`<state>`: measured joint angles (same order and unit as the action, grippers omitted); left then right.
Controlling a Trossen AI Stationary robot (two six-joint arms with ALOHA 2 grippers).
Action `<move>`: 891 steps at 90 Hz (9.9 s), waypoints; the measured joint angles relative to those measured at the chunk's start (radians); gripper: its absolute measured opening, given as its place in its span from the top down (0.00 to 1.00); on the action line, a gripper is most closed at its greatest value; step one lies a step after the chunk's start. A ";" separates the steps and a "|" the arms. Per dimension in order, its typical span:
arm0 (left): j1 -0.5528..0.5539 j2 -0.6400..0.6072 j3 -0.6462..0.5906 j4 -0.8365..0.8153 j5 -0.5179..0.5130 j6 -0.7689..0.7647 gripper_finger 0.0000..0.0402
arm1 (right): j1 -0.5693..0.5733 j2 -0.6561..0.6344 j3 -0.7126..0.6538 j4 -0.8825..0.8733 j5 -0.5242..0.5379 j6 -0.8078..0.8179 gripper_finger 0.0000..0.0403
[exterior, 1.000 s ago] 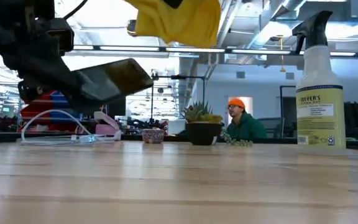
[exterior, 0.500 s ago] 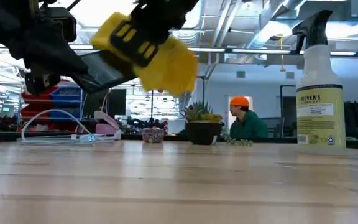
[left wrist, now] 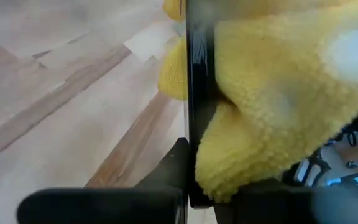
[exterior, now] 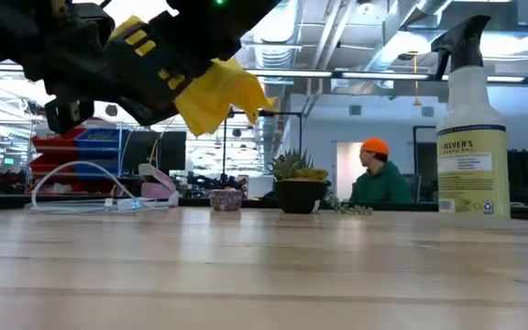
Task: Apply microfiber cloth
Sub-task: Wipe the front and back of the cellphone with the microfiber cloth
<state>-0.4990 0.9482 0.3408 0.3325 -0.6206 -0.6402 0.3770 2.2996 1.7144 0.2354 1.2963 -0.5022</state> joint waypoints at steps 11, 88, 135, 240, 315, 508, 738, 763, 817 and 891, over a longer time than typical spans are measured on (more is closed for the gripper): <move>-0.008 0.000 0.000 0.008 0.002 0.003 0.96 | -0.018 -0.027 0.000 0.001 0.129 0.045 1.00; -0.005 -0.019 -0.002 0.080 -0.099 0.103 0.96 | -0.008 -0.037 0.000 -0.235 -0.016 0.696 1.00; -0.008 -0.018 -0.002 0.135 -0.152 0.194 0.96 | -0.020 -0.040 0.000 -0.234 -0.312 0.717 1.00; -0.012 -0.019 0.002 0.149 -0.144 0.190 0.96 | -0.033 -0.124 -0.002 -0.162 -0.124 0.510 1.00; -0.030 -0.019 0.000 0.058 -0.112 0.146 0.96 | -0.099 -0.150 -0.001 -0.070 -0.022 0.292 1.00; -0.057 -0.020 0.000 0.039 -0.103 0.180 0.96 | -0.025 -0.265 -0.003 -0.611 0.124 0.573 1.00; -0.086 -0.080 0.000 0.066 -0.106 0.239 0.96 | -0.052 -0.256 -0.001 -0.231 0.205 0.241 1.00; -0.085 -0.080 0.000 0.044 -0.119 0.236 0.96 | 0.003 -0.302 -0.001 -0.232 0.278 0.129 1.00; -0.085 -0.080 0.000 0.075 -0.132 0.239 0.96 | -0.015 -0.231 -0.001 -0.307 -0.134 0.475 1.00; -0.088 -0.080 -0.001 0.041 -0.110 0.244 0.96 | -0.068 -0.296 -0.001 -0.501 0.115 0.507 1.00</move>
<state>-0.5869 0.8677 0.3401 0.3736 -0.7309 -0.3967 0.3094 2.0032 1.7130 -0.2655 1.4110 0.0049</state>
